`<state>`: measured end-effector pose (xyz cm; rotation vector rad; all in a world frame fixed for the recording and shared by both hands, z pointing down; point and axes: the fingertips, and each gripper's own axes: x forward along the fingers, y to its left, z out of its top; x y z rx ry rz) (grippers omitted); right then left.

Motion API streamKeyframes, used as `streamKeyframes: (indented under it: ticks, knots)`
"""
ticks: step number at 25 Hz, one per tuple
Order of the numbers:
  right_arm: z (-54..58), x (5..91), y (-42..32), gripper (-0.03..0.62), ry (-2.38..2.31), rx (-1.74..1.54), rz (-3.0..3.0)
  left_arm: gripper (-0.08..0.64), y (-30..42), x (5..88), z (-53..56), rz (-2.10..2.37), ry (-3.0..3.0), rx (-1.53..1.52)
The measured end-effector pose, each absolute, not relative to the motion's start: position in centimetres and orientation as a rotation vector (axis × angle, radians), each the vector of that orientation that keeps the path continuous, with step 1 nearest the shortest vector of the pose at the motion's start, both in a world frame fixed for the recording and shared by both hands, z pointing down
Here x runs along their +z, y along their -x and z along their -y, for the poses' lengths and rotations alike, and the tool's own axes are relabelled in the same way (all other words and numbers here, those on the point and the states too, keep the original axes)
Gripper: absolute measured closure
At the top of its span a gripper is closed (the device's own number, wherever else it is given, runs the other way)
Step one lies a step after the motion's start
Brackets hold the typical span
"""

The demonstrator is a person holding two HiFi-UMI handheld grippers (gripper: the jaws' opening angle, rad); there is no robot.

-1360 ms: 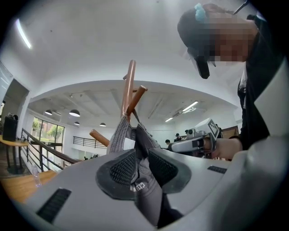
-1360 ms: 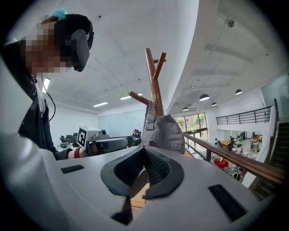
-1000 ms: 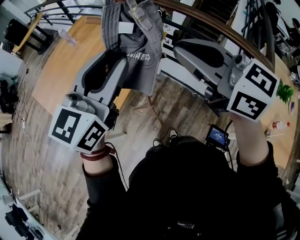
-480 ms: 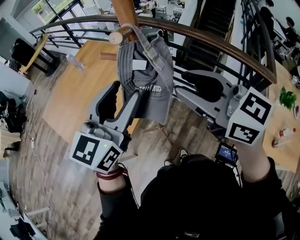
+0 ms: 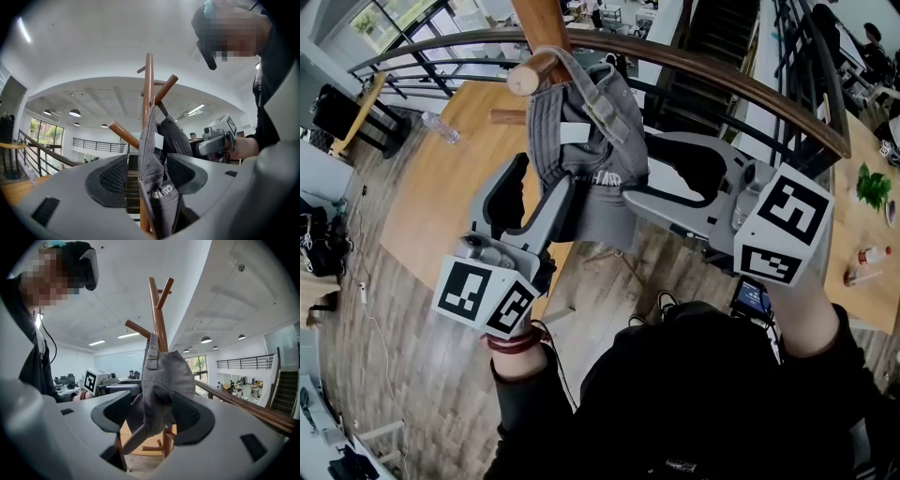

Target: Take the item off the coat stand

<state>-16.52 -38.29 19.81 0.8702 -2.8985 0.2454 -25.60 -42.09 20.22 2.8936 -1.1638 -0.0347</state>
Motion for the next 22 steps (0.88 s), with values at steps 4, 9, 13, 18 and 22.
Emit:
streamKeyframes:
  ticks: [4, 9, 13, 18, 22]
  knots:
    - [39.0, 20.4, 16.8, 0.328, -0.877, 0.261, 2.862, 0.298, 25.0, 20.9, 42.7, 1.135, -2.886, -0.015]
    - [40.3, 20.6, 15.2, 0.497, -0.912, 0.428, 2.886, 0.387, 24.8, 20.9, 42.6, 1.129, -2.907, -0.032]
    - [40.4, 20.4, 15.0, 0.557, -0.844, 0.45, 2.904, 0.537, 24.2, 21.0, 42.3, 1.106, -2.92, -0.034]
    - [39.7, 20.2, 15.2, 0.558, -0.765, 0.374, 2.887, 0.538, 24.3, 20.8, 42.3, 1.13, -2.902, -0.043]
    - [39.5, 19.7, 15.0, 0.56, -0.732, 0.366, 2.897, 0.538, 24.4, 20.3, 41.9, 1.161, -2.884, -0.052]
